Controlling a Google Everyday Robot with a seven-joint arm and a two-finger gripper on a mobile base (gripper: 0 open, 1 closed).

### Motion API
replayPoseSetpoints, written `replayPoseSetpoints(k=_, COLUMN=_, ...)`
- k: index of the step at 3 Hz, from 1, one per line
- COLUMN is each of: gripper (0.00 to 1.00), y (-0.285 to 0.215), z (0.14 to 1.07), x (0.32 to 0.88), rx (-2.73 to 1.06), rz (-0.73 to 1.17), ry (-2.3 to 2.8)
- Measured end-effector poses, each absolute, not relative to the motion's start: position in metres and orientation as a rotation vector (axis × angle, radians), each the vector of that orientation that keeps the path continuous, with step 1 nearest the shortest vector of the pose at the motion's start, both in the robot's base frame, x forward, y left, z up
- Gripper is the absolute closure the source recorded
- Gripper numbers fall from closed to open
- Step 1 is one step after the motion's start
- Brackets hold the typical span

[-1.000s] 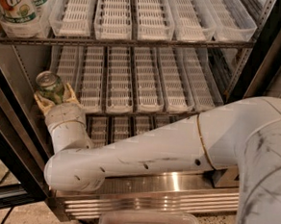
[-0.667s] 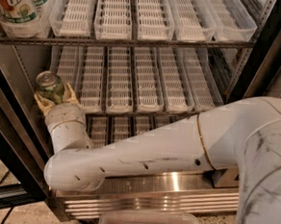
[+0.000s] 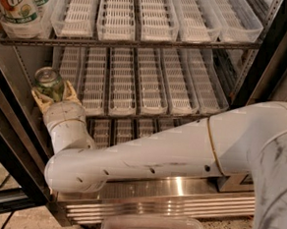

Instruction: Pick green can from middle shelf of fridge

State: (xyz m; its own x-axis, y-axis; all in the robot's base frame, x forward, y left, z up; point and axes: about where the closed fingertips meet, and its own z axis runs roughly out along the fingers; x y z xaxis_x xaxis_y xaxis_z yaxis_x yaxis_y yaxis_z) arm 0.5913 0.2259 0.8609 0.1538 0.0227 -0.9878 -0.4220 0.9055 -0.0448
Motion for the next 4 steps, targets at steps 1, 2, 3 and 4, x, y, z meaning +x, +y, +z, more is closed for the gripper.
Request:
replayPoseSetpoints(k=1, gripper=1.0, y=0.225, z=0.877, x=0.588, rx=-0.308, rz=0.383, ry=1.368)
replayPoseSetpoints(k=2, gripper=1.0, y=0.22, z=0.888, x=0.582, rx=-0.285, rz=0.402, ry=1.36)
replayPoseSetpoints(k=3, gripper=1.0, y=0.221, z=0.899, x=0.573, rx=-0.308, rz=0.392, ry=1.371)
replayPoseSetpoints(k=4, gripper=1.0, y=0.22, z=0.91, x=0.558, rx=-0.341, rz=0.363, ry=1.403)
